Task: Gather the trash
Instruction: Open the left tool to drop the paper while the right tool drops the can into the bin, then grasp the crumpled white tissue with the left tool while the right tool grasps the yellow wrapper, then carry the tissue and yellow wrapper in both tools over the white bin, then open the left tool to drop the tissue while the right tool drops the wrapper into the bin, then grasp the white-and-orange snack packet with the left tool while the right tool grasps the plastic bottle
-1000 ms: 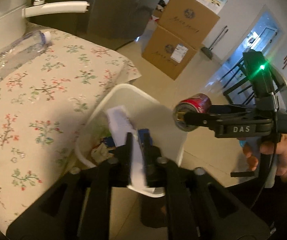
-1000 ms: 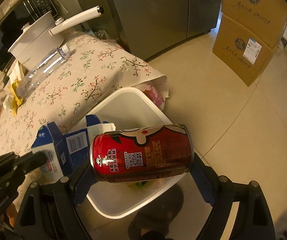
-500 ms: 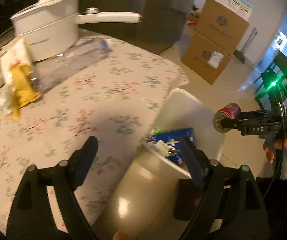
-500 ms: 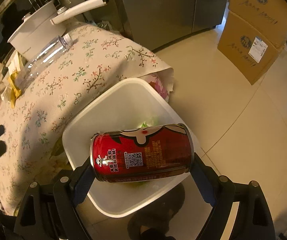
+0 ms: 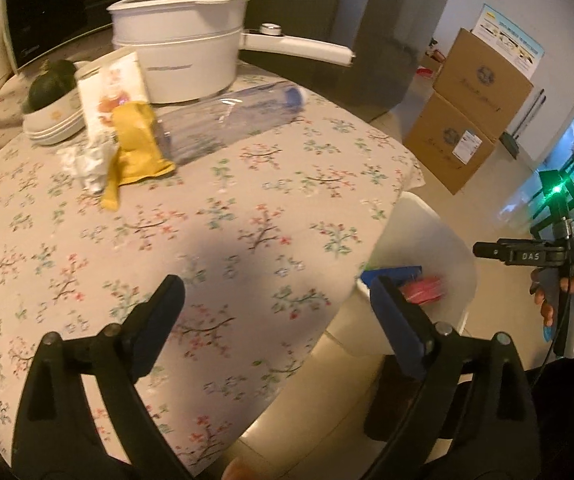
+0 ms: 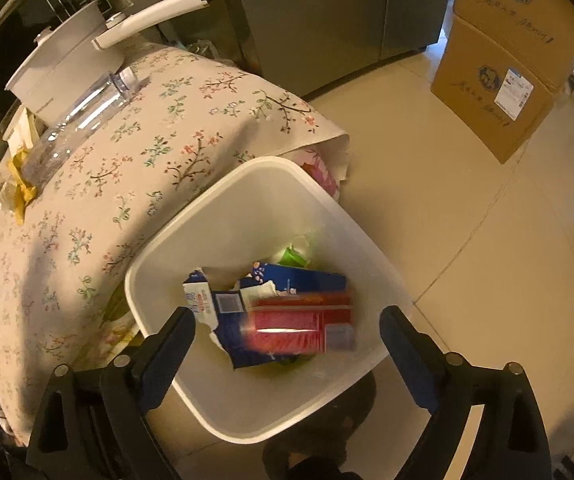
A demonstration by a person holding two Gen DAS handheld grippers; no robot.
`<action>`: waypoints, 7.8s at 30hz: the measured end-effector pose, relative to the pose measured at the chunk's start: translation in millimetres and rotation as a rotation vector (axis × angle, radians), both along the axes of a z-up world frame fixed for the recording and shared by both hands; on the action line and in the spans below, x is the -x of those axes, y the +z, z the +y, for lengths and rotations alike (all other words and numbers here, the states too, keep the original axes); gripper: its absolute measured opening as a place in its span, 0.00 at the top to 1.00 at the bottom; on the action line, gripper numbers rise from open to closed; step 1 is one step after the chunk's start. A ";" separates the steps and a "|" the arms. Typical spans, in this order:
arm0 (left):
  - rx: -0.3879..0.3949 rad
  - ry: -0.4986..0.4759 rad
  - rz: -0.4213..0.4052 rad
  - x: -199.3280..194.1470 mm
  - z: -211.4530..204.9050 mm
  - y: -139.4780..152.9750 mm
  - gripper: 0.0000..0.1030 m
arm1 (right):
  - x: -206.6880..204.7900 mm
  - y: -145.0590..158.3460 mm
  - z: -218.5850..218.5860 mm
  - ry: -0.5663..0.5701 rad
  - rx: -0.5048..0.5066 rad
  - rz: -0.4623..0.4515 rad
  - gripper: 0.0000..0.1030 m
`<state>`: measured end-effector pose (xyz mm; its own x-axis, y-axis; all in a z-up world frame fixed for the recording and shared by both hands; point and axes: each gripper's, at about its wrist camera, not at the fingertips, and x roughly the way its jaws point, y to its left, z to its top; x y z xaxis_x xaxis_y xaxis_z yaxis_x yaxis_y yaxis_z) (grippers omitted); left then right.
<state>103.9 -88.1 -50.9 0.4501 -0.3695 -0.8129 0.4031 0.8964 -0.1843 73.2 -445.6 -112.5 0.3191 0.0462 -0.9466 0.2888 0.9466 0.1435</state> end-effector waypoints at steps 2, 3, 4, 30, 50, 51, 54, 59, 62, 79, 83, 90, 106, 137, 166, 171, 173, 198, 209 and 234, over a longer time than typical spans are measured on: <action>-0.002 0.015 0.000 -0.7 8.4 -0.2 0.09 | -0.9 1.1 2.4 0.005 -0.012 -0.002 0.08; -0.003 0.022 -0.002 -0.5 12.0 -0.2 0.09 | -1.3 1.5 3.9 0.006 -0.013 -0.002 0.08; -0.003 0.029 -0.002 -1.1 15.3 -0.2 0.09 | -1.8 1.9 5.2 0.008 -0.014 -0.002 0.08; -0.018 0.266 -0.019 -38.7 105.2 -17.3 0.08 | -53.7 33.4 91.4 0.146 -0.017 -0.070 0.08; 0.018 0.352 -0.116 -140.8 94.3 -42.7 0.28 | -101.8 25.6 130.0 0.165 -0.034 -0.077 0.08; 0.016 0.359 -0.114 -146.0 95.2 -45.1 0.35 | -103.6 25.3 128.7 0.162 -0.033 -0.079 0.08; 0.045 0.382 -0.099 -153.9 101.9 -52.7 0.52 | -109.4 27.0 129.1 0.165 -0.014 -0.095 0.08; 0.070 0.411 -0.102 -156.1 112.6 -51.1 0.75 | -116.5 30.5 141.1 0.187 0.011 -0.132 0.08; 0.092 0.423 -0.095 -150.1 121.5 -44.7 0.80 | -120.7 32.0 153.9 0.209 0.010 -0.154 0.08; 0.317 0.612 -0.102 -37.9 224.1 40.8 0.85 | -163.9 44.7 279.4 0.439 -0.100 -0.308 0.19; 0.273 0.591 -0.151 -26.5 222.8 48.7 0.85 | -185.9 46.6 315.7 0.518 -0.069 -0.325 0.29; 0.274 0.578 -0.137 -33.4 232.1 46.7 0.85 | -226.0 47.9 352.9 0.567 -0.013 -0.351 0.30; 0.301 0.578 -0.107 -39.8 239.7 43.1 0.85 | -264.0 11.2 383.0 0.647 0.057 -0.308 0.76; 0.404 0.384 -0.092 -29.0 158.7 63.2 0.85 | -94.0 105.3 252.4 0.574 0.056 -0.418 0.80; 0.226 -0.069 -0.074 12.7 -40.6 39.6 0.85 | -0.6 57.0 75.5 0.235 0.019 -0.201 0.80; 0.194 -0.170 -0.034 24.0 -89.1 16.7 0.85 | 9.7 43.3 49.5 0.186 0.023 -0.154 0.80; 0.179 -0.200 -0.019 26.9 -105.1 8.4 0.85 | 14.1 40.5 39.1 0.165 0.020 -0.146 0.80; 0.073 -0.303 0.008 19.0 -160.0 -20.6 0.27 | 22.8 18.2 -1.4 0.074 0.053 -0.061 0.79; -0.035 -0.185 -0.019 9.2 -110.1 -9.2 0.15 | 13.1 14.8 10.9 0.091 0.066 -0.046 0.79; -0.030 0.051 -0.009 -6.8 11.8 -3.8 0.04 | -11.8 19.0 40.1 0.083 0.103 -0.047 0.29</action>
